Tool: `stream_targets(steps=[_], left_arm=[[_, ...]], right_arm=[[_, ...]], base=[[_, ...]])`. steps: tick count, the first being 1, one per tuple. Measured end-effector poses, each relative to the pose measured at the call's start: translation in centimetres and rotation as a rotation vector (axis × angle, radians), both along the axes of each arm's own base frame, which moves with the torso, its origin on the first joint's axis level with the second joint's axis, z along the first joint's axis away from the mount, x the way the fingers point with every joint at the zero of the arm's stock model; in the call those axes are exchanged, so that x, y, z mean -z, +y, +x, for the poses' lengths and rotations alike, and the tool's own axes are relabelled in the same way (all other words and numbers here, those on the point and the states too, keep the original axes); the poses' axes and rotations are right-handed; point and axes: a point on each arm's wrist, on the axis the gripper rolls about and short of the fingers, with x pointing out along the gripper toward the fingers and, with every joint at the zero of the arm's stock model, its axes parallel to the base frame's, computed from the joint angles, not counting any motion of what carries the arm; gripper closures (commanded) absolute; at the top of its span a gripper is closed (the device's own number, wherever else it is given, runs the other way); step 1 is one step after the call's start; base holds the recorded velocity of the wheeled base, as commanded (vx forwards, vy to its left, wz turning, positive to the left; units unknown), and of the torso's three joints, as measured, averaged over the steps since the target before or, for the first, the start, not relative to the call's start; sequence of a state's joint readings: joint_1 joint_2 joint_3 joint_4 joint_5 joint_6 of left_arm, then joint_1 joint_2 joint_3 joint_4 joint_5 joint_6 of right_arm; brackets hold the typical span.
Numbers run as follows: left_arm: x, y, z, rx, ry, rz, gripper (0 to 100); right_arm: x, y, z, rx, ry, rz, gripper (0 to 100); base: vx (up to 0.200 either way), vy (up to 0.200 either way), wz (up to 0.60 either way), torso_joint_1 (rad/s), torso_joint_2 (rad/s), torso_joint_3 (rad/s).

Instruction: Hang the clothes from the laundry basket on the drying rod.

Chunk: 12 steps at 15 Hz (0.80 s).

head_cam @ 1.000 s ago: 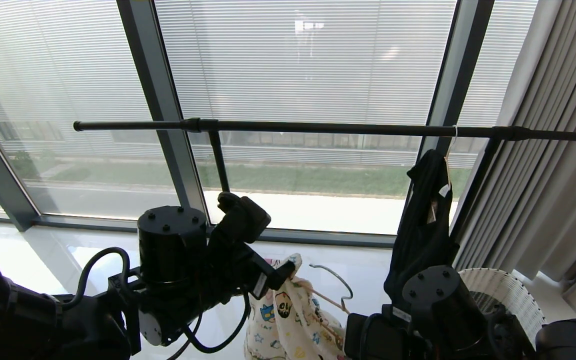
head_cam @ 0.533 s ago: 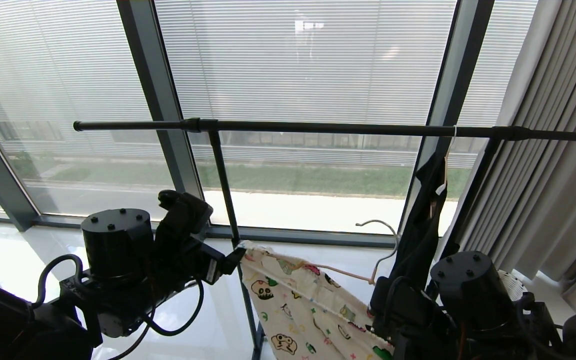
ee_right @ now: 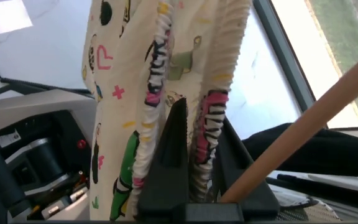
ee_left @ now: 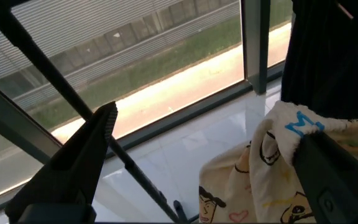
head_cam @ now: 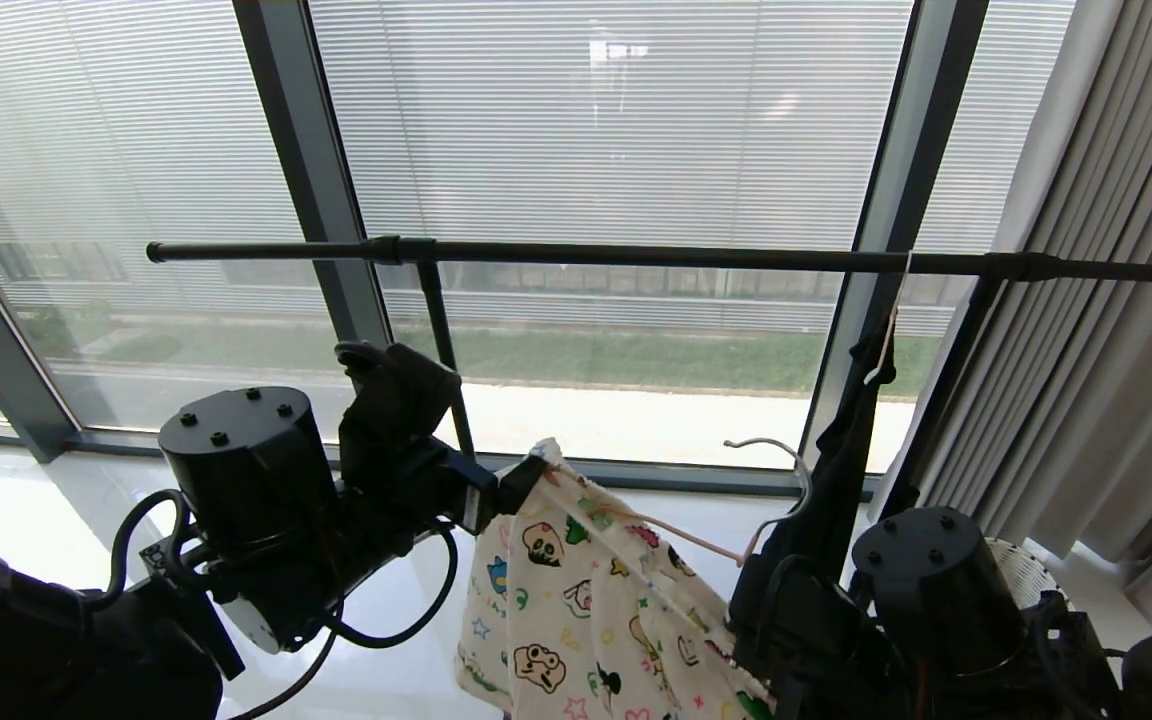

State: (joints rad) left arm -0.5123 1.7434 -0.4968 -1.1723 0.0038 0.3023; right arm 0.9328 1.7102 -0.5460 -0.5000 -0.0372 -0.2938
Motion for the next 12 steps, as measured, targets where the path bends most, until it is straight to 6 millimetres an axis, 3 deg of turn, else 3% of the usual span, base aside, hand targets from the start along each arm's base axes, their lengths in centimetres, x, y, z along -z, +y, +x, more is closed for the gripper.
stream_targets(steps=[3, 12], left_arm=[[0.0, -1.2, -0.7, 0.052, -0.003, 0.011, 0], [1.3, -0.3, -1.4, 0.038, 0.047, 0.041, 0]], right_arm=[[0.2, 0.3, -0.2, -0.014, 0.004, -0.007, 100], [0.2, -0.1, 0.3, 0.016, 0.003, -0.007, 100]], base=[[0.000, 0.000, 0.00, 0.000, 0.00, 0.000], [0.000, 0.000, 0.00, 0.000, 0.00, 0.000]])
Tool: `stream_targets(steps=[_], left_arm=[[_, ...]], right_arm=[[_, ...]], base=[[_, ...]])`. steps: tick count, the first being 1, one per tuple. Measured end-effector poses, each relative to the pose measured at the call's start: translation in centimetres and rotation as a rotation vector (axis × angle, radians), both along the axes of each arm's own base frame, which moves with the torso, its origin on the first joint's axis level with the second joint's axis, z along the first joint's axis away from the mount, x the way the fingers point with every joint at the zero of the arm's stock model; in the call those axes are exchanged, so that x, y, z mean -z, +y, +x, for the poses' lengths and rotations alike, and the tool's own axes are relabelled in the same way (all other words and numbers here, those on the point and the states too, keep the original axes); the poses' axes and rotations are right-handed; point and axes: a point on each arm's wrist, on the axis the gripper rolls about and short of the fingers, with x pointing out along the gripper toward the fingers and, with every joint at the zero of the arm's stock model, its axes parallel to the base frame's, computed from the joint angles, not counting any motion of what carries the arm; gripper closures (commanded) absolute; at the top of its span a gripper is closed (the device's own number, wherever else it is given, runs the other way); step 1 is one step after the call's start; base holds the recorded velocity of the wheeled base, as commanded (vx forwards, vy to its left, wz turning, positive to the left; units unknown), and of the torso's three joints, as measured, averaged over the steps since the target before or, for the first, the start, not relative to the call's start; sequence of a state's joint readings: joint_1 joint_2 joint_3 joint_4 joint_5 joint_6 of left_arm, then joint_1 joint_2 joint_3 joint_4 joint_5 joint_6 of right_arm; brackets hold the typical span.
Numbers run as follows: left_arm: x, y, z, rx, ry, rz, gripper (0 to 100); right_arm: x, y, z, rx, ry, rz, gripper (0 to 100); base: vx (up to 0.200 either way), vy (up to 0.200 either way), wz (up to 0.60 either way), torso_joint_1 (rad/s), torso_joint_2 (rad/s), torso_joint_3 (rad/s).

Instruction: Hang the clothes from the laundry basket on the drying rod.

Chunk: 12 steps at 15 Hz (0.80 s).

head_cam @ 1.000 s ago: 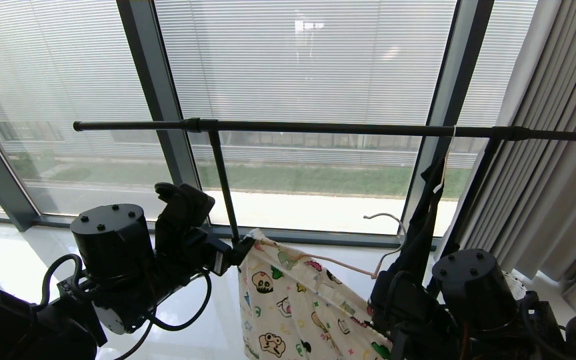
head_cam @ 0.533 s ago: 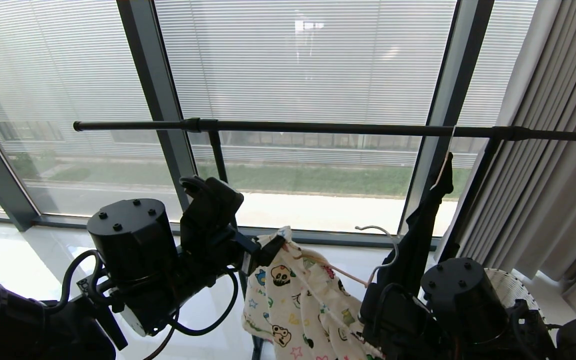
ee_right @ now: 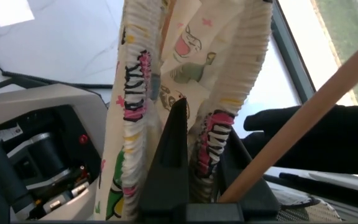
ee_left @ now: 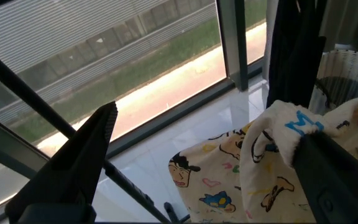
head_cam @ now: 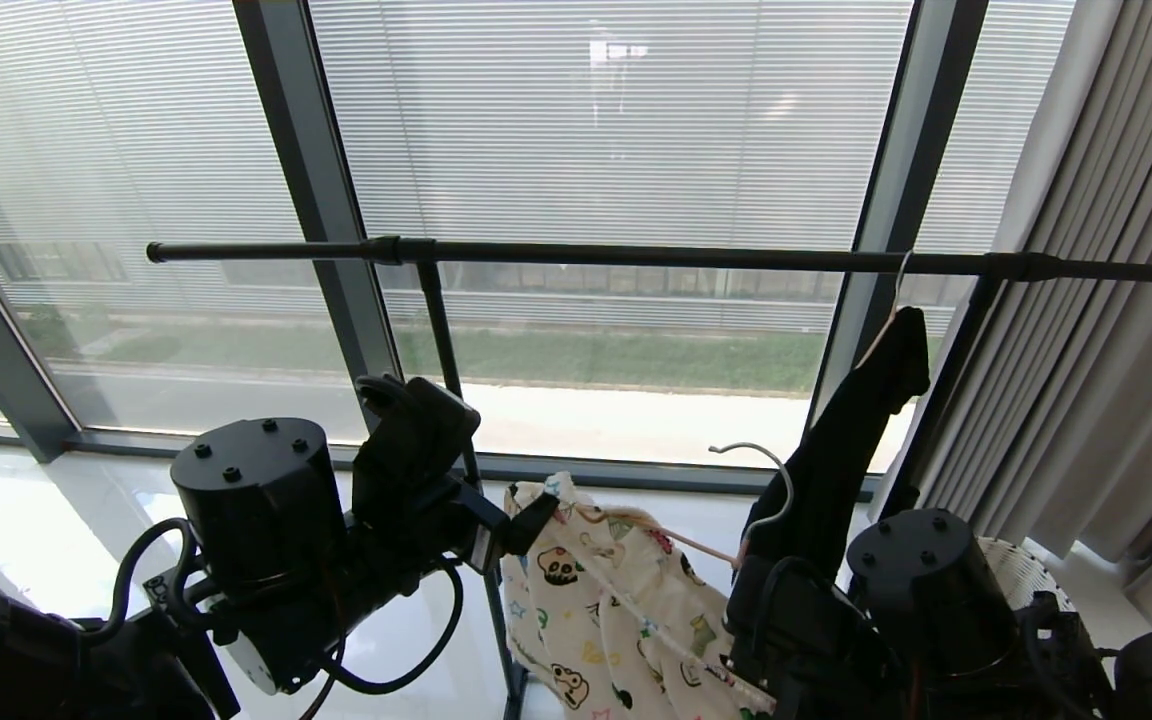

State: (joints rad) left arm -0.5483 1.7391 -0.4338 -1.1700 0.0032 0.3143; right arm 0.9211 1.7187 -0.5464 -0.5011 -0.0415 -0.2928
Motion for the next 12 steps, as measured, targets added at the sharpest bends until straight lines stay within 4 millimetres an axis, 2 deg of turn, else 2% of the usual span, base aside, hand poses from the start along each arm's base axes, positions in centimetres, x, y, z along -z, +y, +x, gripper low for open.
stream_targets(steps=[4, 7, 12], left_arm=[[-0.1, 0.4, -0.4, 0.024, 0.019, -0.003, 0], [0.1, 0.4, -0.9, 0.089, 0.136, 0.016, 0], [-2.3, 0.3, -0.9, 0.125, 0.252, -0.013, 0]], right_arm=[[-0.4, -0.8, 0.8, 0.075, -0.032, -0.005, 100], [-1.2, -0.6, 1.2, 0.084, -0.055, 0.020, 100], [-2.2, -0.5, 1.3, 0.088, -0.096, 0.037, 100]], base=[[0.000, 0.000, 0.00, 0.000, 0.00, 0.000], [0.000, 0.000, 0.00, 0.000, 0.00, 0.000], [0.000, 0.000, 0.00, 0.000, 0.00, 0.000]])
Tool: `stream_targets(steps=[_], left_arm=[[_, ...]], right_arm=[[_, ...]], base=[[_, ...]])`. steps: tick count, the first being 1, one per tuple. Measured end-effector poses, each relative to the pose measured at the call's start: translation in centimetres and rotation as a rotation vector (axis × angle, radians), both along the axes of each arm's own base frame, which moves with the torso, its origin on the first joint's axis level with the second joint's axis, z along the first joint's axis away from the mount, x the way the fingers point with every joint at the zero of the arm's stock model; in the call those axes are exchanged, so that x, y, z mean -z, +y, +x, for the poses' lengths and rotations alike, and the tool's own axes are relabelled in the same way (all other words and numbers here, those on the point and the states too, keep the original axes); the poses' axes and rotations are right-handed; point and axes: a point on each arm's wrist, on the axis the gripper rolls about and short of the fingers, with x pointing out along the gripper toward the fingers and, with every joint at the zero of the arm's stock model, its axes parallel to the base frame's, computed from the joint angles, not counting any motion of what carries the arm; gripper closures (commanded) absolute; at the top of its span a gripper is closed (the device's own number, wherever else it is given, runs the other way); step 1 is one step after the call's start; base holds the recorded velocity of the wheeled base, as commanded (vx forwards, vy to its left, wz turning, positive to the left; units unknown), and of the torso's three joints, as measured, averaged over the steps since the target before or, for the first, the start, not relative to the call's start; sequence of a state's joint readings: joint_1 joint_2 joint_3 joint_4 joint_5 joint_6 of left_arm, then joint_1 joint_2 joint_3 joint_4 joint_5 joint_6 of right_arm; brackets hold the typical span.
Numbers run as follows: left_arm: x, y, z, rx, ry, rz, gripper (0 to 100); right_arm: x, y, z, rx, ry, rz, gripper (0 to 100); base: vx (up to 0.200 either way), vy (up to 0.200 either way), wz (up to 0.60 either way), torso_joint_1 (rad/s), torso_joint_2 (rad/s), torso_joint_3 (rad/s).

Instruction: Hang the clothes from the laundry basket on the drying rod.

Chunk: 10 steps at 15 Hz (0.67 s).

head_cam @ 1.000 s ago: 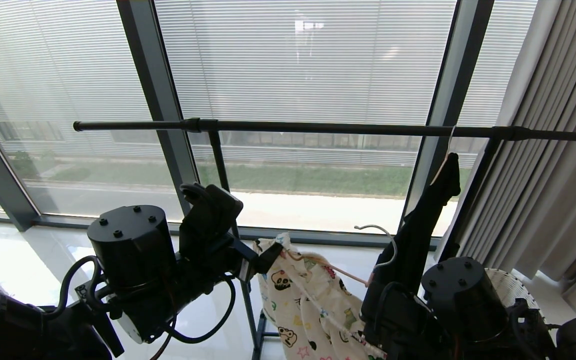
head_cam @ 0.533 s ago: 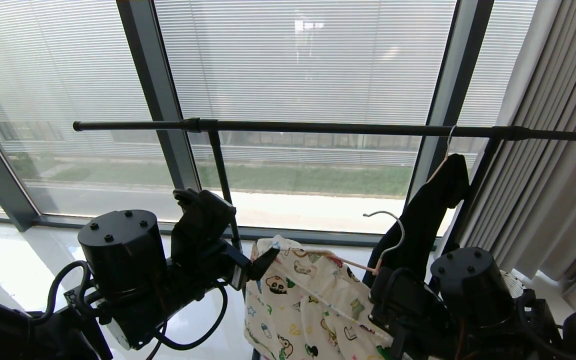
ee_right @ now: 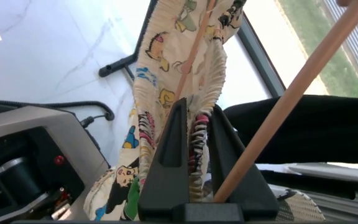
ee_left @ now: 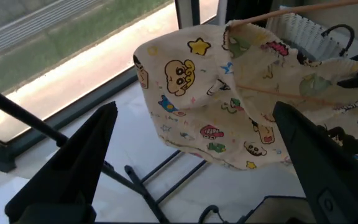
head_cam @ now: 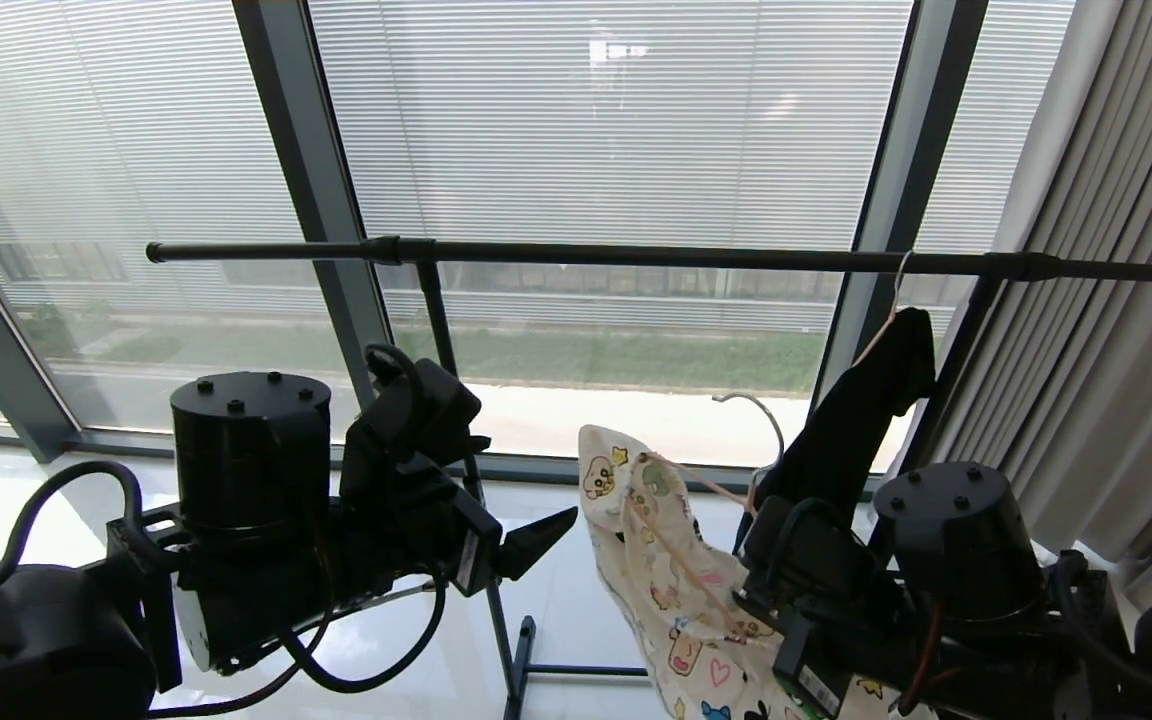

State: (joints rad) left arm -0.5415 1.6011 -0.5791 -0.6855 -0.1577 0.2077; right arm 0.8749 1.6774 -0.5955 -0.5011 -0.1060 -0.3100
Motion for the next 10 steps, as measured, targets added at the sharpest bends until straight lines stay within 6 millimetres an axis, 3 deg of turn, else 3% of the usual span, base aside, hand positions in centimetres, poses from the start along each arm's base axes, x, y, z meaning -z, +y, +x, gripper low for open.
stream_targets(steps=[6, 10], left_arm=[[3.1, 3.0, -1.6, -0.144, 0.062, 0.057, 0], [4.3, 4.6, -2.2, -0.247, 0.037, 0.076, 0]], right_arm=[[-1.9, -0.7, -0.5, -0.024, -0.032, 0.069, 100], [-3.1, -2.2, -0.1, 0.036, -0.067, 0.093, 100]], base=[[0.000, 0.000, 0.00, 0.000, 0.00, 0.000], [0.000, 0.000, 0.00, 0.000, 0.00, 0.000]])
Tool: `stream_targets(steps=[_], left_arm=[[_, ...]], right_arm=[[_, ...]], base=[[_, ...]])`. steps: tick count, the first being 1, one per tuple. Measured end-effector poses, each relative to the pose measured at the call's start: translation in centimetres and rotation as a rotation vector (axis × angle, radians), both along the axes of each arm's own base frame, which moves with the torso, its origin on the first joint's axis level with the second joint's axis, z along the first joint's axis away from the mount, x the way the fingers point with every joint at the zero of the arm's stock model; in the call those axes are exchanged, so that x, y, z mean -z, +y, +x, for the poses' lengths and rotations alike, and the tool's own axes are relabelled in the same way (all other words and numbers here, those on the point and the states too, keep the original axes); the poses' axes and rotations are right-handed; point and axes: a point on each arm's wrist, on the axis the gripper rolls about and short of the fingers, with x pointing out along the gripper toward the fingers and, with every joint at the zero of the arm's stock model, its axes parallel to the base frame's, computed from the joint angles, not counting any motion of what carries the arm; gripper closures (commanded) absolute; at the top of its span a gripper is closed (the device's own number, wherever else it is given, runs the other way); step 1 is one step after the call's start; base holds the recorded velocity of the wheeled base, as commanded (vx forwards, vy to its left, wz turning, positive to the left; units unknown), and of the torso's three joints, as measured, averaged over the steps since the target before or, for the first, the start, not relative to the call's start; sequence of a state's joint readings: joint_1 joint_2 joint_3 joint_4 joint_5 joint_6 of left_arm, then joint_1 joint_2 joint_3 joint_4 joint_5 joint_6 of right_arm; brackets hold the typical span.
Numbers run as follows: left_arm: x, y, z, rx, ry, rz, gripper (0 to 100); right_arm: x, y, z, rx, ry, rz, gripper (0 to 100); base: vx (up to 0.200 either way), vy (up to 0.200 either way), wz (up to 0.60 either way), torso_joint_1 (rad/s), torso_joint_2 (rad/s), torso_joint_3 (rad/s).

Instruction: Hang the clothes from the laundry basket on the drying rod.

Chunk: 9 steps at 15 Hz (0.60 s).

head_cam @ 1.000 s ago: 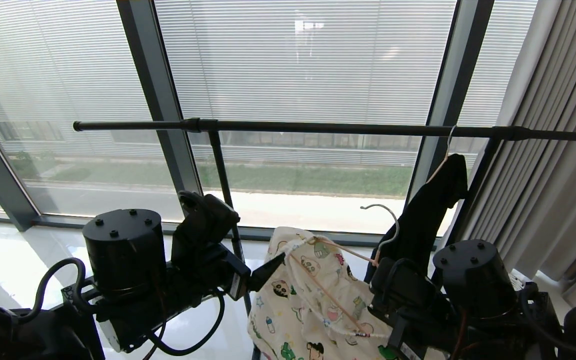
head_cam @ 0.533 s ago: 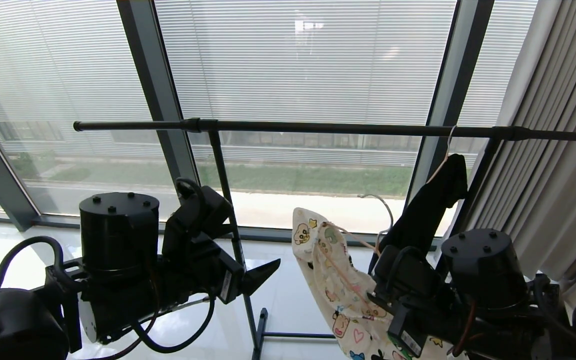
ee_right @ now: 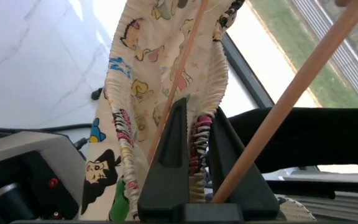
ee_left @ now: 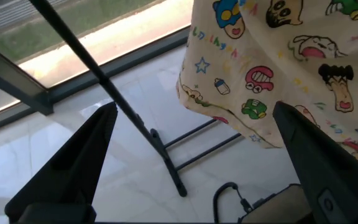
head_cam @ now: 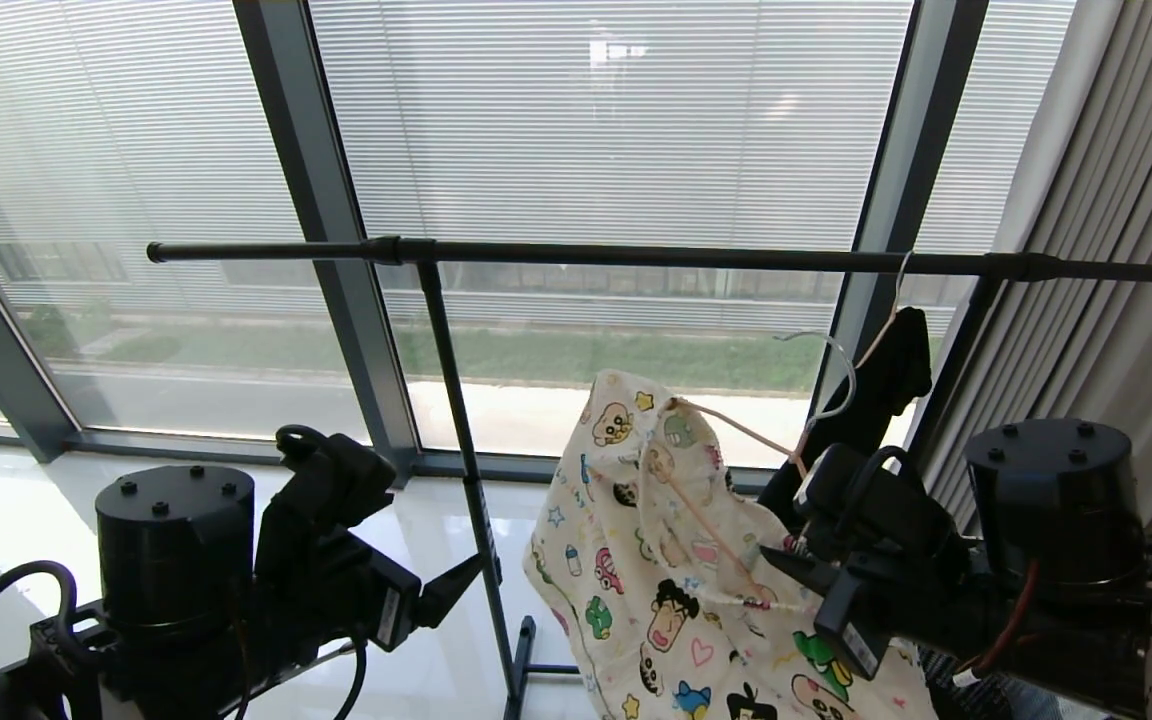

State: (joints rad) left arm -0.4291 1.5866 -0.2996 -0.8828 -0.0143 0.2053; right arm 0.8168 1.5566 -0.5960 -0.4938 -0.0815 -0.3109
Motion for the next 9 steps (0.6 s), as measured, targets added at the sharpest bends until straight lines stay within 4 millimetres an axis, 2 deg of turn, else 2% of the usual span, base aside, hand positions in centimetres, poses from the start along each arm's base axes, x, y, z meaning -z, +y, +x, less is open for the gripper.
stream_targets(steps=[4, 8, 9], left_arm=[[-0.1, 0.8, 0.1, -0.298, -0.066, 0.074, 0], [-0.4, 0.9, 0.1, -0.352, -0.104, 0.060, 0], [-0.4, 1.0, -0.1, -0.352, -0.110, 0.055, 0]], right_arm=[[-1.3, -1.0, 1.6, 0.098, -0.004, -0.015, 100], [-4.0, -1.2, 4.6, 0.184, 0.018, -0.035, 100], [-4.4, -1.3, 5.4, 0.210, 0.030, -0.051, 100]], base=[[0.000, 0.000, 0.00, 0.000, 0.00, 0.000], [0.000, 0.000, 0.00, 0.000, 0.00, 0.000], [0.200, 0.000, 0.00, -0.002, 0.00, -0.002]])
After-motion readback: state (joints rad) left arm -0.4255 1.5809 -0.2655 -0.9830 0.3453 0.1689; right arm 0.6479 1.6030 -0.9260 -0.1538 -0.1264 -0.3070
